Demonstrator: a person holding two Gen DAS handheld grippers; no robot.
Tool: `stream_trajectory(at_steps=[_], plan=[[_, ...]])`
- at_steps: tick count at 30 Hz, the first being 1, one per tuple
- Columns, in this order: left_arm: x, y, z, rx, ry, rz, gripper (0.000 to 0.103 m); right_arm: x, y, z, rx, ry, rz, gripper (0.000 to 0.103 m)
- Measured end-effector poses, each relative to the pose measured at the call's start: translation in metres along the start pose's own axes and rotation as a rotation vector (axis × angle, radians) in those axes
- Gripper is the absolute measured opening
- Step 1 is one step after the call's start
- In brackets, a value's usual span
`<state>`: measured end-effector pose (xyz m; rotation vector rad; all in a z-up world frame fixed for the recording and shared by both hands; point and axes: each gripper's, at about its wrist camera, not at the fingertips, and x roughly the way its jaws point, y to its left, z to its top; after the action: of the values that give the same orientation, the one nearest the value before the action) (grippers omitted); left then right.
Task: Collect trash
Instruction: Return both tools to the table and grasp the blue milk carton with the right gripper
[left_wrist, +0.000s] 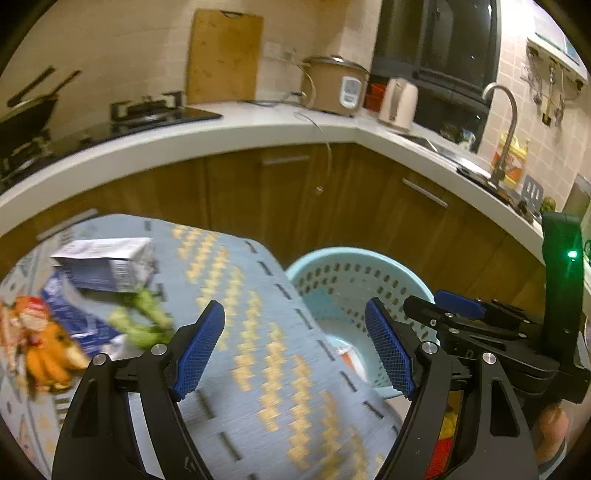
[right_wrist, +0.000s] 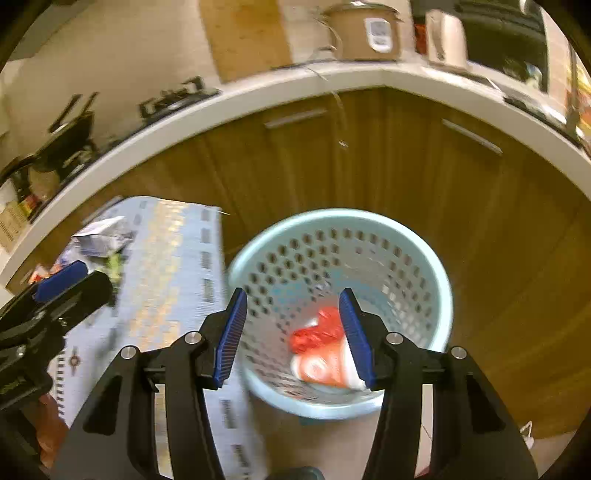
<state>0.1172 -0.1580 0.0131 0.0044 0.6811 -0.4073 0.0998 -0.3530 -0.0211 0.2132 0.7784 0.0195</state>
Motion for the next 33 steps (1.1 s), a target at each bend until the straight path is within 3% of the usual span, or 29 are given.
stream_trajectory(at_steps=[8, 18, 24, 33], plan=[[-0.057, 0.065, -0.008, -0.117, -0.081, 0.079, 0.076, -0.016, 0.081, -0.001, -0.106, -0.071, 0.120, 0.048], [-0.103, 0.184, -0.040, -0.328, -0.094, 0.304, 0.076, 0.003, 0.178, -0.028, -0.215, -0.021, 0.243, 0.044], [-0.090, 0.236, -0.055, -0.404, -0.021, 0.355, 0.080, 0.020, 0.219, -0.049, -0.283, 0.012, 0.270, 0.044], [-0.053, 0.243, -0.054, -0.344, 0.049, 0.358, 0.082, 0.031, 0.234, -0.058, -0.311, 0.026, 0.255, 0.044]])
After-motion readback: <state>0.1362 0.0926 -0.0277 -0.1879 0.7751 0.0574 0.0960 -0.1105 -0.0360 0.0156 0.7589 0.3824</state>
